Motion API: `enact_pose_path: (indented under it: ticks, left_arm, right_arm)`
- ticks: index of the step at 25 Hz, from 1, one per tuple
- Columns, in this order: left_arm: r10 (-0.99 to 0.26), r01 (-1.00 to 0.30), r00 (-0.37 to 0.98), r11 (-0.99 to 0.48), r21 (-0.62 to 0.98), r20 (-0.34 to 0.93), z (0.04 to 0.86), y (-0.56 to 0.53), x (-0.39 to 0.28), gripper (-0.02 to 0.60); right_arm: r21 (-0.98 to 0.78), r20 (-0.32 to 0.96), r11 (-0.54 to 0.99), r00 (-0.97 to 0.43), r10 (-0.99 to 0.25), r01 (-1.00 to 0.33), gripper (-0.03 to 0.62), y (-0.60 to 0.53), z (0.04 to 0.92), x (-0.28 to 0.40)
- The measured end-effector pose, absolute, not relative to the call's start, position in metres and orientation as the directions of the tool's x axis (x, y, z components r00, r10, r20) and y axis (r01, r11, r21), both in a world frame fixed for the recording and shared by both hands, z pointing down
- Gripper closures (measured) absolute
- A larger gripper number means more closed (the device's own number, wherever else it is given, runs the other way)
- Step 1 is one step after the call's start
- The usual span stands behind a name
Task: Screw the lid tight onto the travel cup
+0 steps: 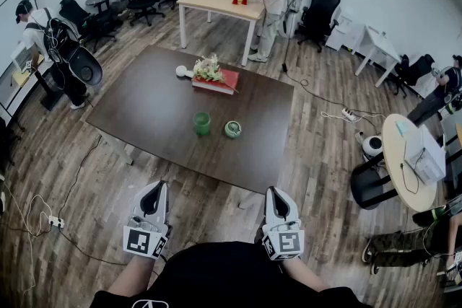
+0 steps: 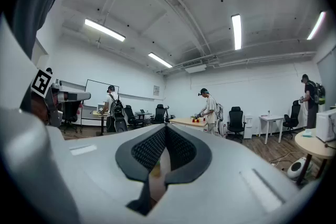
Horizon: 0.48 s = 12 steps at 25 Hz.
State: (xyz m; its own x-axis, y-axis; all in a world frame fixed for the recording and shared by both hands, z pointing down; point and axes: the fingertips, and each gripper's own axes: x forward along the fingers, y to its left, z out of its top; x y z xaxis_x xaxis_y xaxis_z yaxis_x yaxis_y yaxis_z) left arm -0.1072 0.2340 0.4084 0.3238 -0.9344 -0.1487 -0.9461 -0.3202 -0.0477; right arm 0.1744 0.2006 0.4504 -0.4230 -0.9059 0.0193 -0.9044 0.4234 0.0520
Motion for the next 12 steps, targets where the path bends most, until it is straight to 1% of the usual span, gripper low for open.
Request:
enact_pose_path:
  ticks: [8, 12]
  left_arm:
    - [-0.938, -0.949, 0.315, -0.308, -0.065, -0.145, 0.405, 0.233, -0.088, 0.581]
    - [-0.949, -0.955, 0.296, -0.291, -0.064, -0.106, 0.41, 0.231, -0.075, 0.581]
  right_arm:
    - [0.035, 0.019, 0.442, -0.442, -0.897, -0.896, 0.588, 0.198, 0.453, 0.191]
    - [0.002, -0.01, 0.449, -0.449, -0.893, -0.894, 0.586, 0.197, 0.455, 0.204]
